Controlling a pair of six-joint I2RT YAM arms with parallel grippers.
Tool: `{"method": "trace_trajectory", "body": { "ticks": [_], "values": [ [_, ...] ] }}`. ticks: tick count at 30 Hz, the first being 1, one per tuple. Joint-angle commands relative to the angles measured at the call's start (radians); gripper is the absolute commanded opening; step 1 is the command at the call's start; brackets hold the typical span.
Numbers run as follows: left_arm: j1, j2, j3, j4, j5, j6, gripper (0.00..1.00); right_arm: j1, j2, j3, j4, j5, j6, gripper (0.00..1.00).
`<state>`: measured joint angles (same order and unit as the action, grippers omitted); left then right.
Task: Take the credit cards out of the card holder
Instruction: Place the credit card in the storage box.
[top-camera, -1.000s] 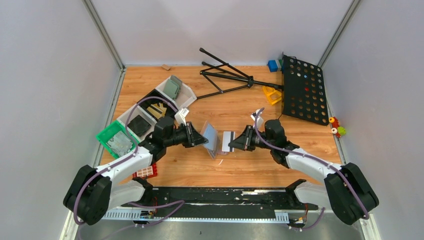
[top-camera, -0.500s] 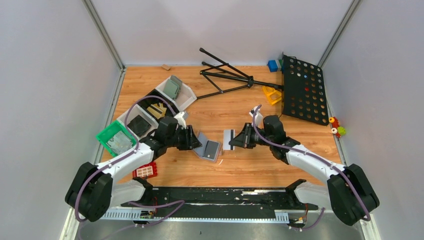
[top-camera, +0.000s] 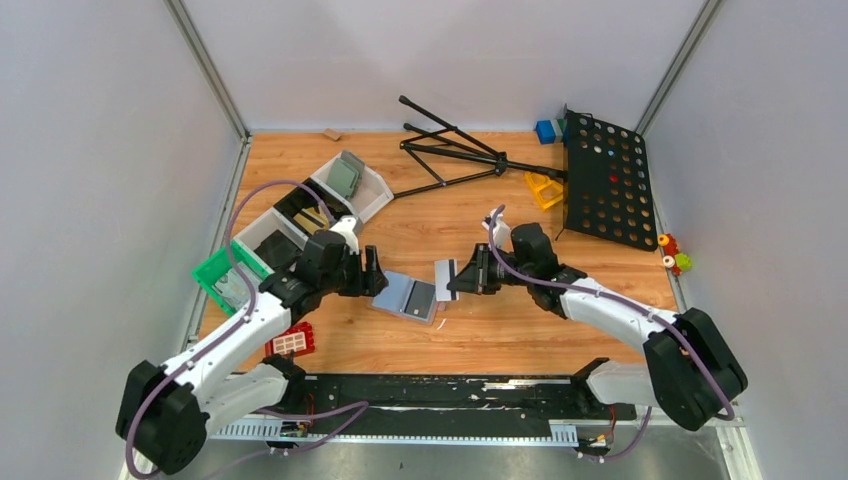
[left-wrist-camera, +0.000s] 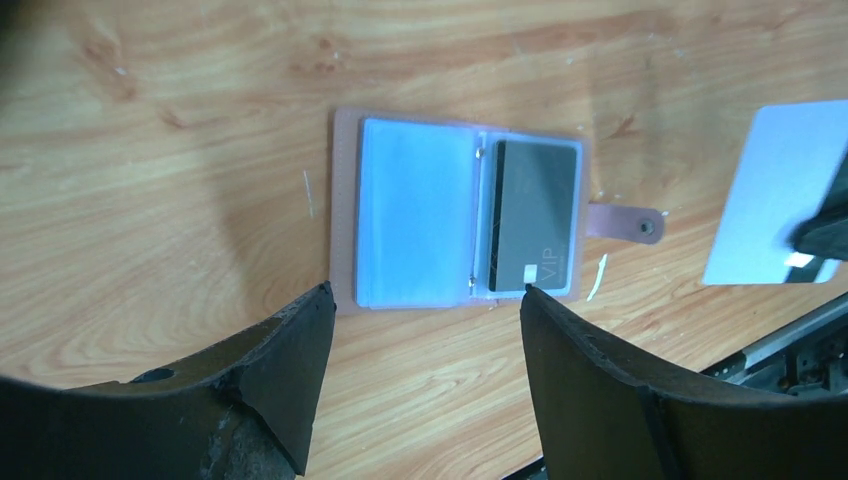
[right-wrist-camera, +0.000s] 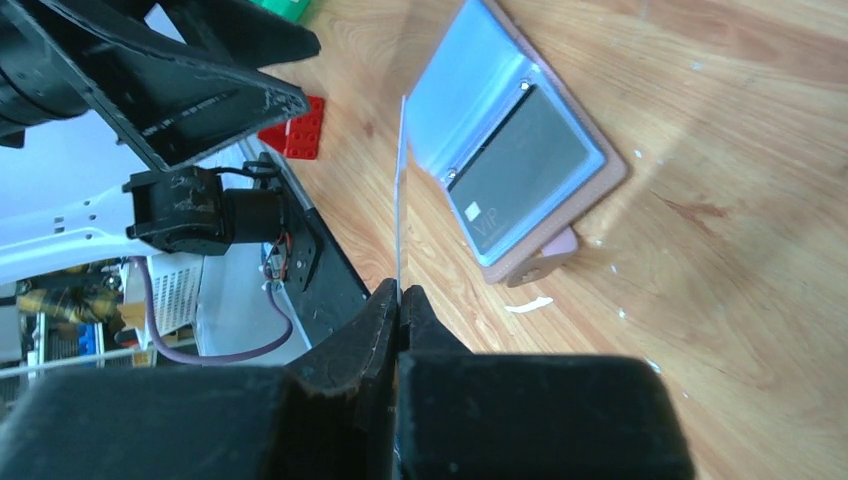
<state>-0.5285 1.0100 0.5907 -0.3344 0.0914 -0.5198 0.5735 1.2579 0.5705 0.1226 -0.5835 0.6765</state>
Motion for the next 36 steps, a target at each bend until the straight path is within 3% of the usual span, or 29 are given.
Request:
{"method": "trace_trajectory", "body": {
  "ticks": [1, 3, 6, 8, 11, 16, 22, 33, 36],
  "values": [
    [0.004, -0.088, 0.072, -0.077, -0.042, 0.05, 0.76, 0.044, 0.015, 0.075, 0.093, -0.057, -0.023, 0.0],
    [0.004, -0.105, 0.072, -0.05, 0.074, 0.047, 0.76, 0.086, 0.027, 0.104, 0.103, -0.067, -0.035, 0.0],
    [0.004, -0.133, 0.027, 0.136, 0.309, -0.025, 0.73, 0.108, 0.039, 0.118, 0.16, -0.097, -0.007, 0.0],
    [0.004, -0.157, -0.02, 0.28, 0.393, -0.118, 0.7, 0.108, 0.035, 0.1, 0.223, -0.108, 0.029, 0.0],
    [0.004, -0.17, -0.072, 0.425, 0.426, -0.225, 0.66, 0.108, 0.022, 0.072, 0.302, -0.113, 0.063, 0.0],
    [0.004, -0.115, -0.08, 0.493, 0.488, -0.288, 0.62, 0.108, 0.016, 0.036, 0.434, -0.155, 0.13, 0.0],
    [0.004, -0.097, -0.125, 0.682, 0.563, -0.396, 0.48, 0.108, 0.041, 0.031, 0.525, -0.202, 0.196, 0.0],
    [0.004, -0.122, -0.172, 0.833, 0.565, -0.494, 0.24, 0.108, 0.088, 0.017, 0.61, -0.232, 0.242, 0.0],
    [0.004, -0.123, -0.186, 0.884, 0.566, -0.524, 0.09, 0.108, 0.09, 0.012, 0.611, -0.225, 0.238, 0.1]
  ]
}}
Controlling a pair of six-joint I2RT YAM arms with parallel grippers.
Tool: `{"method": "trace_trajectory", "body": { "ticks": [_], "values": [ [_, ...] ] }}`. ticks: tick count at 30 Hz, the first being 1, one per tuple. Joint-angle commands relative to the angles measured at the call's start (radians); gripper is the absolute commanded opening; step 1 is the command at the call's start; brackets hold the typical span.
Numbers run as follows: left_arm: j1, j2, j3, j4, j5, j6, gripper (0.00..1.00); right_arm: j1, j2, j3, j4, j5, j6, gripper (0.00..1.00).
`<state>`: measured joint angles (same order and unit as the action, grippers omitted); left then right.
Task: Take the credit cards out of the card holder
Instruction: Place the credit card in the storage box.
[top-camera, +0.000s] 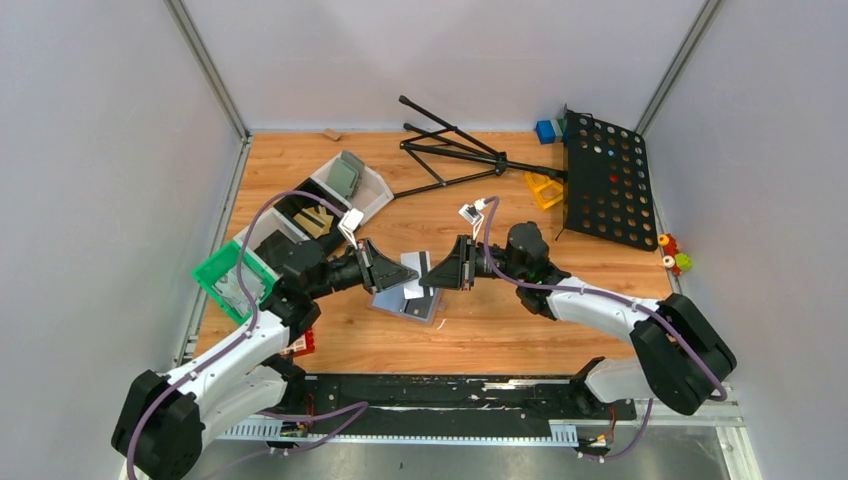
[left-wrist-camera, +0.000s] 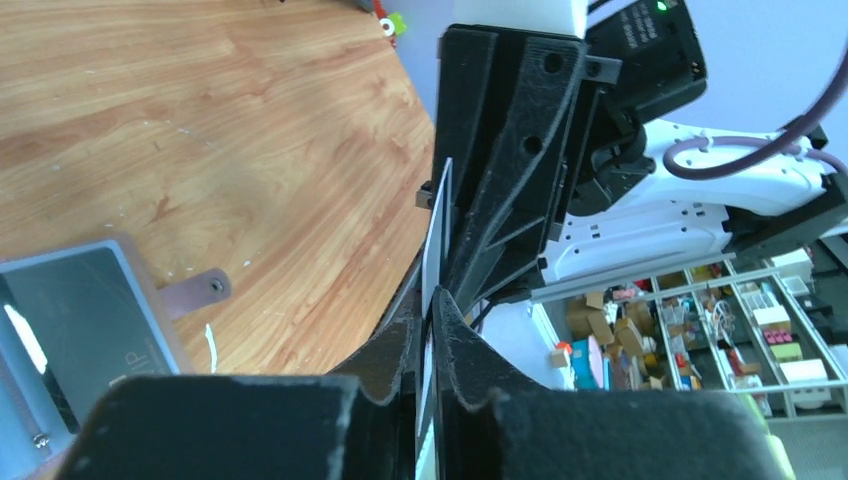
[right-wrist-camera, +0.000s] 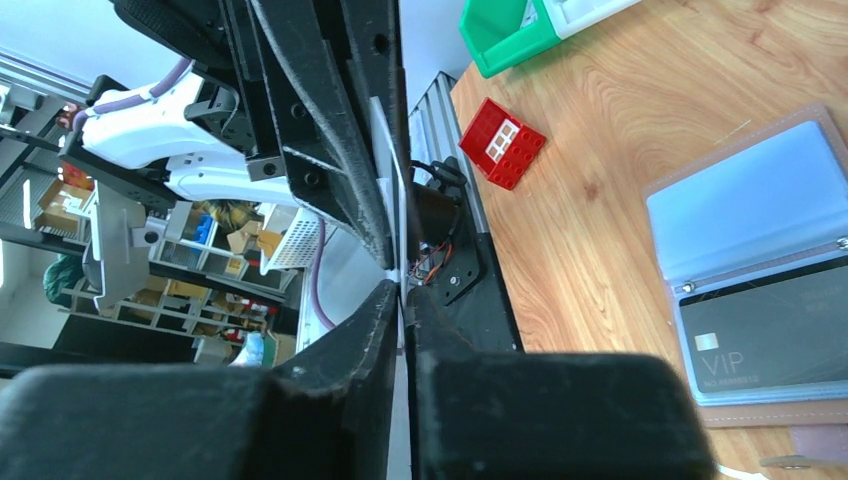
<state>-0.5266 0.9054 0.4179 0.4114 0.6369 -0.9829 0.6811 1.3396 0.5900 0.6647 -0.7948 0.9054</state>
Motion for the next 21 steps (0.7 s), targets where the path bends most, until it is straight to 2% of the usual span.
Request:
{"method": "trace_trajectory", "body": {
  "ticks": [1, 2, 5, 14, 21],
  "values": [
    [0.002, -0.02, -0.012, 0.136, 0.022, -0.062, 0.05, 0.0, 0.008, -0.01, 0.067, -0.009, 0.008, 0.13],
    [0.002, -0.021, -0.009, 0.131, 0.023, -0.062, 0.0, 0.001, 0.007, -0.012, 0.065, -0.005, 0.006, 0.16],
    [0.002, -0.038, 0.011, 0.055, 0.004, -0.034, 0.0, 0.0, -0.004, -0.016, 0.043, 0.012, -0.012, 0.25],
    [0.002, -0.108, 0.154, -0.469, -0.199, 0.213, 0.0, -0.024, -0.11, -0.017, -0.218, 0.129, -0.173, 0.49],
    [0.005, -0.122, 0.24, -0.695, -0.359, 0.33, 0.0, -0.029, -0.164, -0.012, -0.35, 0.185, -0.252, 0.59]
  ]
}}
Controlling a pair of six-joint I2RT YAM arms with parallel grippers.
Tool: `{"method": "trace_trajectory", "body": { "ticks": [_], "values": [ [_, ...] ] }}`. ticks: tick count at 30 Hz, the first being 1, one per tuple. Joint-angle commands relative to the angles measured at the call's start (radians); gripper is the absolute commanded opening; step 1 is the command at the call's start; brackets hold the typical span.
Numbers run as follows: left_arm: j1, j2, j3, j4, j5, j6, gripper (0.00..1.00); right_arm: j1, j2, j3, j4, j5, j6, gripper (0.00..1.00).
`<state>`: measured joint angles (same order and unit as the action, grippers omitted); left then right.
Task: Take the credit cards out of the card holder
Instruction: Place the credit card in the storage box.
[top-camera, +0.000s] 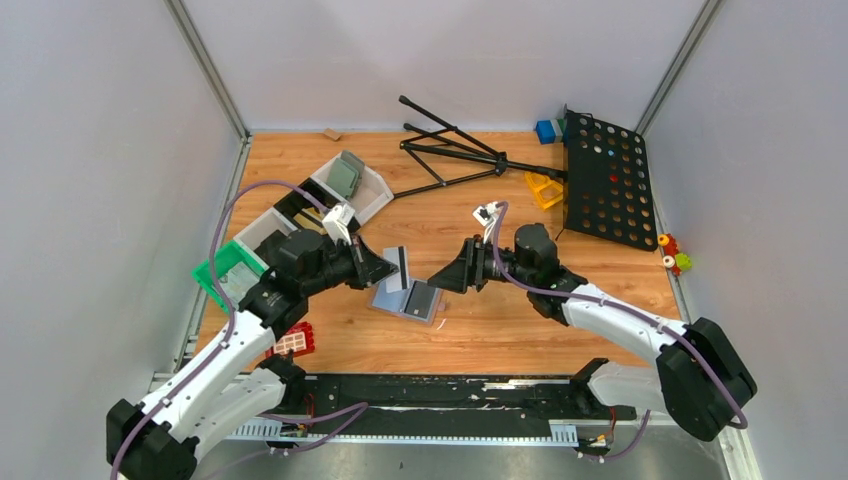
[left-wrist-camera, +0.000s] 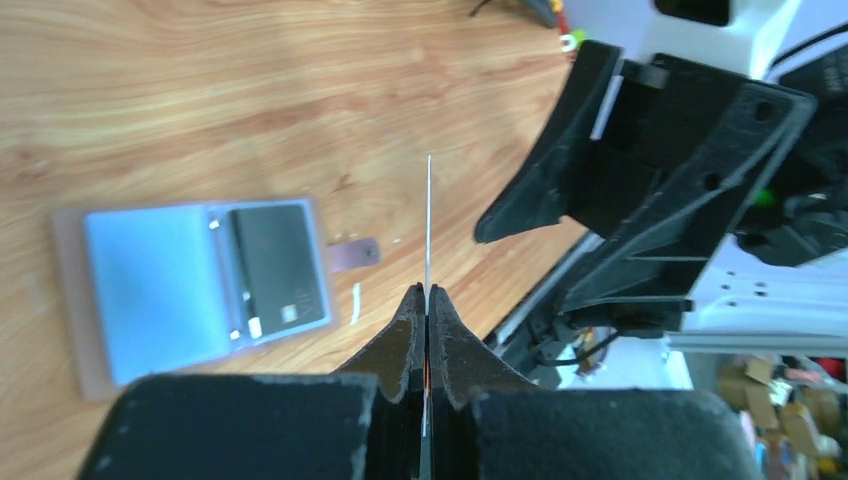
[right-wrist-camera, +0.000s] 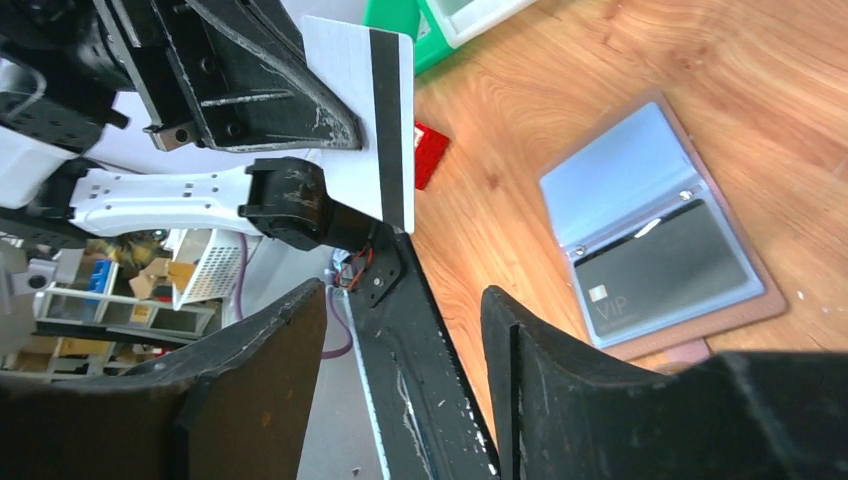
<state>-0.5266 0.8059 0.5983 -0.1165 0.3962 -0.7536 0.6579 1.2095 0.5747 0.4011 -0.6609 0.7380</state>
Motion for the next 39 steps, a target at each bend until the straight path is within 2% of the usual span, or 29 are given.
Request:
{"method": "trace_trajectory", "body": {
  "ticks": [1, 7, 11, 17, 24, 27, 30, 35, 39],
  "values": [
    [0.005, -0.027, 0.065, -0.188, -0.147, 0.107, 0.0, -0.006, -0.035, 0.007, -0.108, 0.059, -0.098, 0.61],
    [0.007, -0.047, 0.103, -0.358, -0.383, 0.142, 0.0, -0.01, -0.061, 0.011, -0.197, 0.101, -0.147, 0.67],
    [0.007, -0.026, 0.154, -0.492, -0.613, 0.155, 0.0, -0.015, -0.092, 0.01, -0.254, 0.132, -0.177, 0.68],
    [0.007, 0.073, 0.259, -0.737, -1.068, 0.027, 0.0, -0.016, -0.121, 0.021, -0.328, 0.173, -0.214, 0.68],
    [0.052, 0.21, 0.37, -0.899, -1.396, -0.089, 0.0, -0.015, -0.131, 0.034, -0.354, 0.145, -0.214, 0.68],
    [0.159, 0.248, 0.397, -0.903, -1.432, -0.116, 0.0, -0.014, -0.141, 0.04, -0.363, 0.126, -0.211, 0.68],
    [0.316, 0.289, 0.405, -0.872, -1.379, -0.164, 0.0, -0.015, -0.144, 0.048, -0.374, 0.116, -0.212, 0.68],
    [0.503, 0.31, 0.378, -0.725, -1.205, -0.047, 0.0, -0.015, -0.158, 0.065, -0.411, 0.101, -0.212, 0.68],
    [0.593, 0.332, 0.373, -0.71, -1.179, -0.015, 0.02, -0.014, -0.199, 0.063, -0.45, 0.119, -0.214, 0.68]
  ]
}}
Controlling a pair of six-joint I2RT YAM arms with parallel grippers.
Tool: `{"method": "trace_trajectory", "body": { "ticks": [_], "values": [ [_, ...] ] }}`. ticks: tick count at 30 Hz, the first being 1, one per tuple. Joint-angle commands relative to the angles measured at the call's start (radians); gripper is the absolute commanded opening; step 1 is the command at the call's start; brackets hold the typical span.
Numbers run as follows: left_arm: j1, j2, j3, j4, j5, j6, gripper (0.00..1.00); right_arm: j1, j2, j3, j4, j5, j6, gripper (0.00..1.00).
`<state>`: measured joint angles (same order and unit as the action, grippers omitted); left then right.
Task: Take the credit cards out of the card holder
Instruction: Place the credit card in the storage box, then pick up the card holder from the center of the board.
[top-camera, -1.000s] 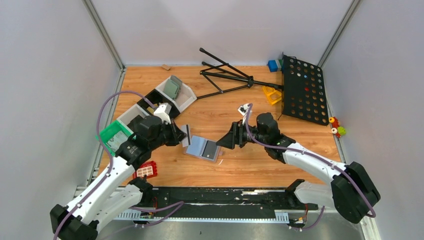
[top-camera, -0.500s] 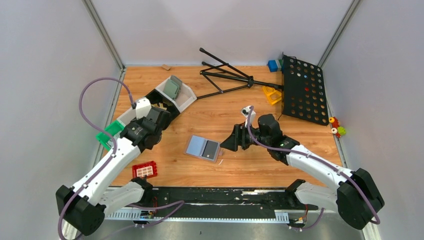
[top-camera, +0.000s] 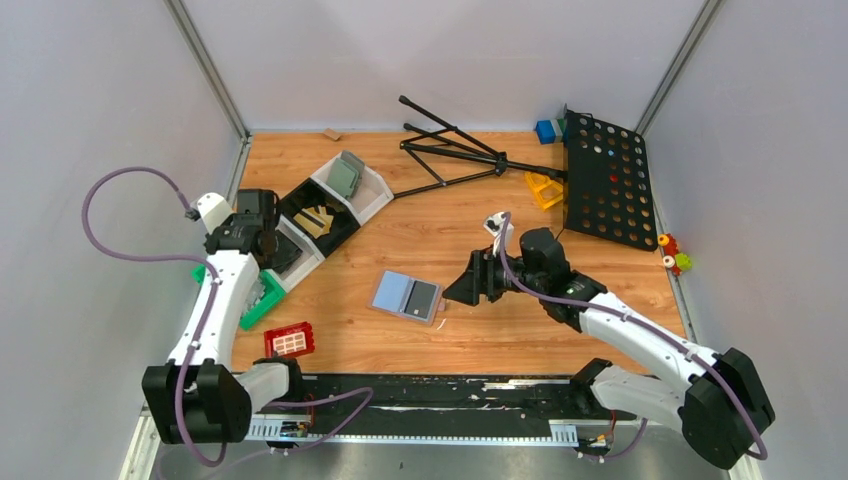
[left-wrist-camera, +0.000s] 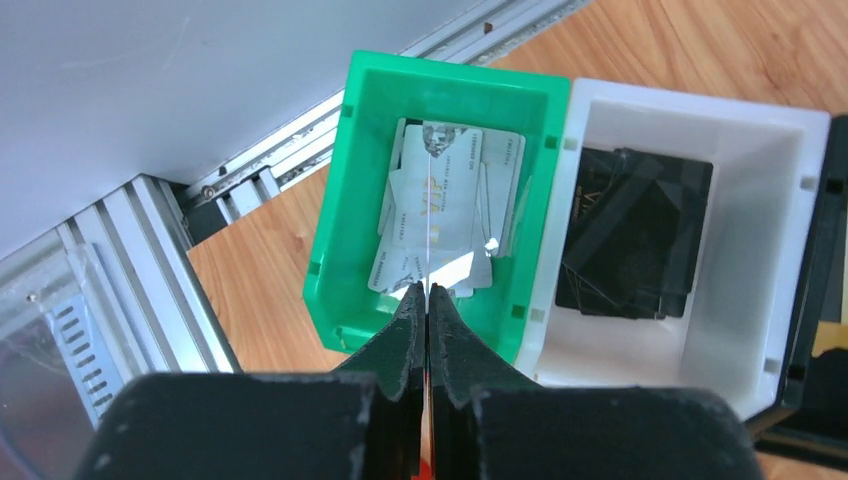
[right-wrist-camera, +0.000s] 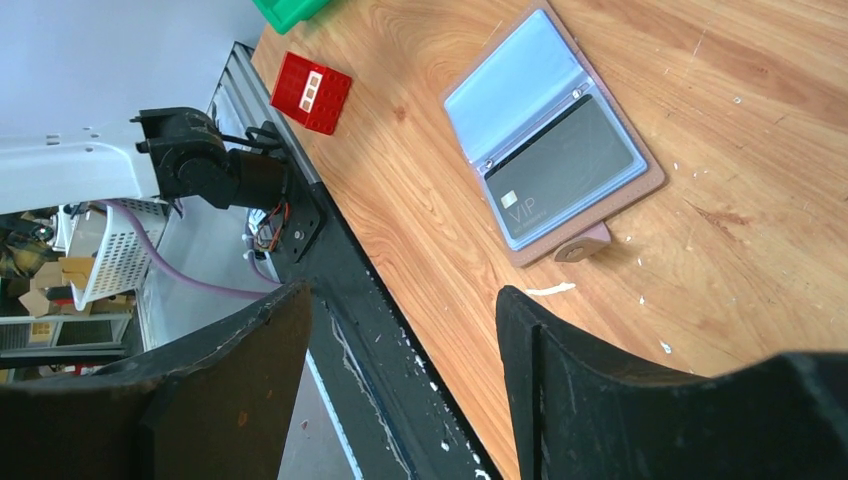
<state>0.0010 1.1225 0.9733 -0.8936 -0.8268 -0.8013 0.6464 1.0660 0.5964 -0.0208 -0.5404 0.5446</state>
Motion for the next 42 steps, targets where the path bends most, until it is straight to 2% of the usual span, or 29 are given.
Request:
{"method": "trace_trajectory", "body": {
  "ticks": [1, 7, 12, 13, 14, 15, 16, 17, 22, 25, 29, 33, 37, 39, 42],
  "values": [
    [0.076, 0.029, -0.002, 0.067, 0.052, 0.033, 0.04, -0.003, -0.066, 0.042, -0.033, 0.003, -0.021, 0.68],
    [0.119, 0.146, 0.04, 0.0, 0.052, -0.04, 0.04, -0.002, -0.074, 0.048, -0.046, 0.016, -0.01, 0.67],
    [0.141, 0.179, 0.029, 0.001, 0.029, -0.089, 0.07, -0.002, -0.093, 0.06, -0.12, 0.067, -0.024, 0.67],
    [0.142, 0.185, 0.026, 0.005, 0.033, -0.092, 0.12, -0.003, -0.099, 0.059, -0.134, 0.078, -0.031, 0.67],
    [0.143, 0.189, 0.023, 0.004, 0.037, -0.096, 0.32, -0.003, -0.106, 0.058, -0.146, 0.091, -0.036, 0.67],
    [0.142, 0.193, 0.019, 0.007, 0.041, -0.099, 0.6, -0.002, -0.112, 0.056, -0.155, 0.098, -0.039, 0.66],
    [0.143, 0.198, 0.015, 0.02, 0.053, -0.08, 0.78, -0.003, -0.117, 0.051, -0.158, 0.099, -0.042, 0.64],
    [0.143, 0.201, 0.013, 0.035, 0.066, -0.061, 0.8, -0.002, -0.121, 0.046, -0.159, 0.099, -0.044, 0.61],
    [0.142, 0.196, 0.03, 0.037, 0.143, -0.015, 0.89, -0.003, -0.134, 0.028, -0.158, 0.123, -0.044, 0.62],
    [0.131, 0.137, 0.021, 0.072, 0.247, 0.046, 0.92, -0.003, -0.123, 0.026, -0.159, 0.137, -0.05, 0.64],
    [0.038, 0.001, -0.001, 0.134, 0.387, 0.138, 0.96, -0.002, -0.099, 0.026, -0.185, 0.183, -0.051, 0.66],
    [-0.048, -0.121, -0.046, 0.21, 0.659, 0.254, 1.0, -0.003, -0.068, 0.026, -0.215, 0.235, -0.036, 0.7],
    [-0.081, -0.219, -0.124, 0.297, 1.01, 0.318, 1.0, -0.003, -0.057, 0.017, -0.234, 0.26, -0.015, 0.81],
    [-0.123, -0.266, -0.189, 0.352, 1.094, 0.289, 1.0, -0.002, -0.057, 0.004, -0.24, 0.277, 0.0, 0.88],
    [-0.207, -0.328, -0.285, 0.45, 1.148, 0.244, 1.0, 0.005, -0.055, -0.013, -0.243, 0.304, 0.03, 0.92]
  ]
}}
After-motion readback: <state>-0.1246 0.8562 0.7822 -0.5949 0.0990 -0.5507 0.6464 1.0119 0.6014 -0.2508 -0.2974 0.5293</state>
